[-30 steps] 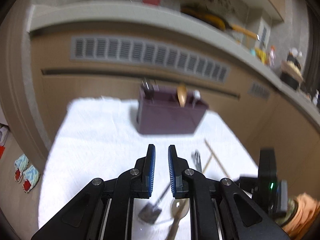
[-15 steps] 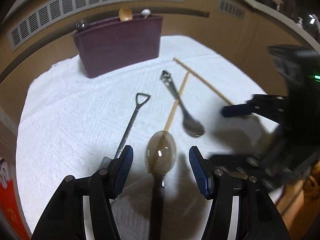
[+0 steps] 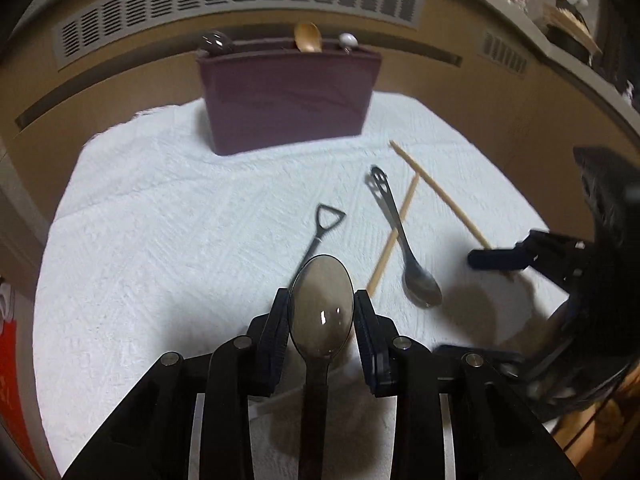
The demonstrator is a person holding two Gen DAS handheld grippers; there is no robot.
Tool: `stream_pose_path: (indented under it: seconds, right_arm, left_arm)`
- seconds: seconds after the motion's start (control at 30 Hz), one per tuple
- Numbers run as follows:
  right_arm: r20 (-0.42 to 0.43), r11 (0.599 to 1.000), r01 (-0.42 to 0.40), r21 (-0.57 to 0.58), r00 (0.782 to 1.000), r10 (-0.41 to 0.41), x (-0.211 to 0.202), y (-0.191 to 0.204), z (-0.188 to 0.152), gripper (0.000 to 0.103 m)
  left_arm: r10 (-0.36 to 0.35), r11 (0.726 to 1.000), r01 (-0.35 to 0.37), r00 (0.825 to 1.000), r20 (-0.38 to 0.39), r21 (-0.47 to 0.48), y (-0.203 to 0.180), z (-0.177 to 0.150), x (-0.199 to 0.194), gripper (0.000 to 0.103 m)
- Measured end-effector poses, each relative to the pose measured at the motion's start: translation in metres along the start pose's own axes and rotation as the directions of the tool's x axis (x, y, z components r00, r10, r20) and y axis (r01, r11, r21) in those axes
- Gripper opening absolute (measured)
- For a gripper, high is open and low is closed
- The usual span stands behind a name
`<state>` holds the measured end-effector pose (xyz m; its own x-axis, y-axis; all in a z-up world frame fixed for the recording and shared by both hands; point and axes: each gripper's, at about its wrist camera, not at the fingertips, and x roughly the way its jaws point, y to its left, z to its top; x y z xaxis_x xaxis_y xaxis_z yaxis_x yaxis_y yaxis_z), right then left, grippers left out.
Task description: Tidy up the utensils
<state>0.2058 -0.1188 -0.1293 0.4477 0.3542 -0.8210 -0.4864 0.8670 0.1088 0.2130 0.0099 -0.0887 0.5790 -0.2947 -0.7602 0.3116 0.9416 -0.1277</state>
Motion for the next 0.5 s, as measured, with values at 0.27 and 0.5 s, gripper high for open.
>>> stream_pose_path:
  seconds: [0.27, 0.5]
  right_arm:
    - [0.083, 0.986, 0.122, 0.114, 0.988, -0.132, 0.006, -0.036, 0.043, 0.055]
    - [0.097, 0.971, 0.203, 0.128, 0.972, -0.215, 0.026, -0.049, 0.084, 0.052]
  left_arm:
    - [0.039, 0.994, -0.025, 0.99, 0.134, -0.106, 0.029, 0.008, -0.039, 0.032]
    - [0.038, 0.99, -0.013, 0.985, 0.171, -0.141, 0.039, 0.006, -0.044, 0.032]
